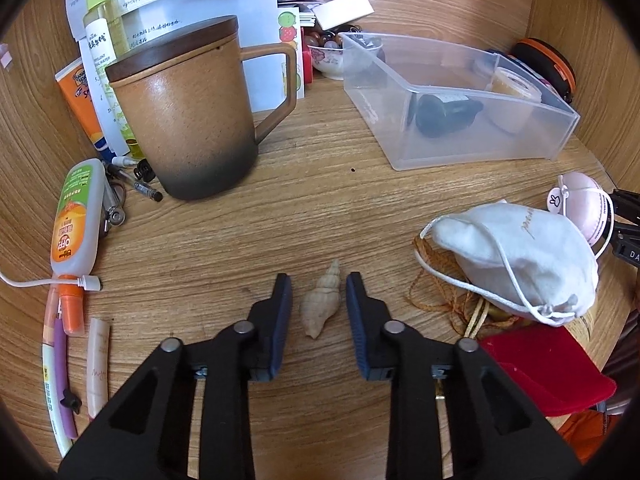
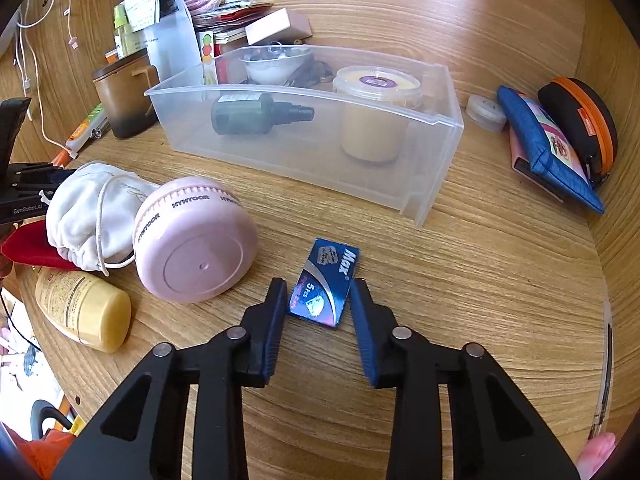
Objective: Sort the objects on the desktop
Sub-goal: 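Grasp the seashell with the left tool while the right tool grasps the blue Max card pack, then carry the shell and card pack into the clear box and open both tools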
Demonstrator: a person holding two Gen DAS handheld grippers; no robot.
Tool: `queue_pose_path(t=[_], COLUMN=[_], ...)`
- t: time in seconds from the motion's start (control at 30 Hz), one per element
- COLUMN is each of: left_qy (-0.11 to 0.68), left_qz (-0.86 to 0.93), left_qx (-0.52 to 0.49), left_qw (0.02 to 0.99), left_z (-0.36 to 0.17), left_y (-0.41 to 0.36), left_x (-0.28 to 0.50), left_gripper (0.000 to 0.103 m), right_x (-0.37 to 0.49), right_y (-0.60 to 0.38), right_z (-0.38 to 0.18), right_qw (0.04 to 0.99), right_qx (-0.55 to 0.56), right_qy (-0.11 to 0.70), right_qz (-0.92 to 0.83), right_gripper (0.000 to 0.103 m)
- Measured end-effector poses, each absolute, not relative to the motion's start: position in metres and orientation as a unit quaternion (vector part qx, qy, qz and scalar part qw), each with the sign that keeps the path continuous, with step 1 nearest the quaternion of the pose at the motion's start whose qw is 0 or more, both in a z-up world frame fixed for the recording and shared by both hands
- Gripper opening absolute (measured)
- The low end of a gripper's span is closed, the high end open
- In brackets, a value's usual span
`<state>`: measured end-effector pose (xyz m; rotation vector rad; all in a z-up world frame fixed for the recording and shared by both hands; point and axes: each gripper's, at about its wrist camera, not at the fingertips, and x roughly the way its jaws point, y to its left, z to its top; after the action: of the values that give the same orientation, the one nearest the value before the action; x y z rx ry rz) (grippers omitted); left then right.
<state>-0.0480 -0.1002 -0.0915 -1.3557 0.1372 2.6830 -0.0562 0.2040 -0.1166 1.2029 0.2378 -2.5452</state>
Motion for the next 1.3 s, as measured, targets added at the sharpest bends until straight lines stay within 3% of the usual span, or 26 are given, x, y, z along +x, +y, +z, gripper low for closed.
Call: queue_pose_path(t=[0.07,0.47,1.3], left_qy=[0.05,0.069,0.078], left_qz=[0.89,0.895,0.924], left_qx=[-0.448,-0.438,-0.362], left_qw=[0.067,0.054,0.091], left_z=[-0.091,-0.09,-0.01], left_y=[-0.099,-0.095,-0.059], left_x=[-0.049,-0.047,-0.058], left_gripper=[0.02,0.019,0.019], right_x=[-0.057,-0.057,-0.049], right_y=[0.204,0.222,0.237], right_z=[-0.116,-0.108,-0.031], right_qw=[0.156,0.139,0.135], right_qx=[0.422,0.423,0.349], right_qy=[0.085,0.062,0.068], right_qz=[-0.889,-0.893,-0.925], right_gripper=[0.025,0.025,0.025])
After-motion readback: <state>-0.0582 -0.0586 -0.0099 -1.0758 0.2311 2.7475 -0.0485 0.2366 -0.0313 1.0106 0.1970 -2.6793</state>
